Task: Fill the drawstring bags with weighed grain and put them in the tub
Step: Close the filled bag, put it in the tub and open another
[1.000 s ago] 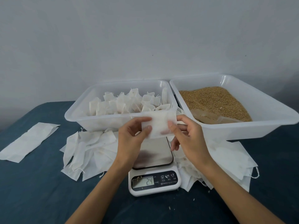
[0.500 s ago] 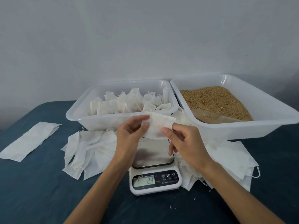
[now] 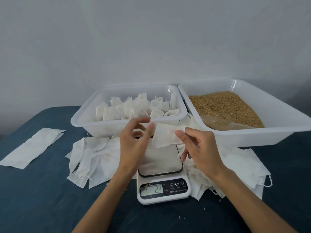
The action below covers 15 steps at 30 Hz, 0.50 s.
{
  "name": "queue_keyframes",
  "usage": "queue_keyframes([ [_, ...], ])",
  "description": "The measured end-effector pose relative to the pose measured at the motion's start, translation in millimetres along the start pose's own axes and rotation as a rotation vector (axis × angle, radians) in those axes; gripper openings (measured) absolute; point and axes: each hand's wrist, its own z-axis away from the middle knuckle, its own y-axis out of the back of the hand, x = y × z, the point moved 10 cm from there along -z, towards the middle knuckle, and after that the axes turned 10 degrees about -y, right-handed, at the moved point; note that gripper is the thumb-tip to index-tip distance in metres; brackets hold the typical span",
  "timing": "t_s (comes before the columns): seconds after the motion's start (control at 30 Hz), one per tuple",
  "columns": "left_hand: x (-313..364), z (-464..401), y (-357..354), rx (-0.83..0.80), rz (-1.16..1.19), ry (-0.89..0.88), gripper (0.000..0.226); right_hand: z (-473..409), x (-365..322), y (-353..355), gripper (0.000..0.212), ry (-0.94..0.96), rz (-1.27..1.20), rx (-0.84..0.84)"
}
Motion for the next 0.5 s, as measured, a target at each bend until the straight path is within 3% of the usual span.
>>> queue_keyframes([
  [0.1,13,13,-36,-0.331,-0.113,-0.058,0.059,-4,-9,-2,0.046,0.027,0.06,-0.053],
  [0.2,25,26,-55,-0.455,-0.286,-0.234,0.076,-8,-18,-11,0.047,0.054,0.178,-0.18],
  [0.27,30,27,-57,-0.423,-0.311,-0.292,0.069,-10,-27,-20,0.048,0.085,0.305,-0.258],
  [0.37,30,22,-44,-0.272,-0.277,-0.268,0.041,-11,-39,-29,0.042,0.1,0.422,-0.356],
  [0.43,25,22,-44,-0.281,-0.229,-0.198,0.032,-14,-47,-28,0.033,0.088,0.429,-0.385],
  [0.5,25,23,-46,-0.314,-0.171,-0.156,0.032,-16,-55,-28,0.036,0.055,0.404,-0.415],
])
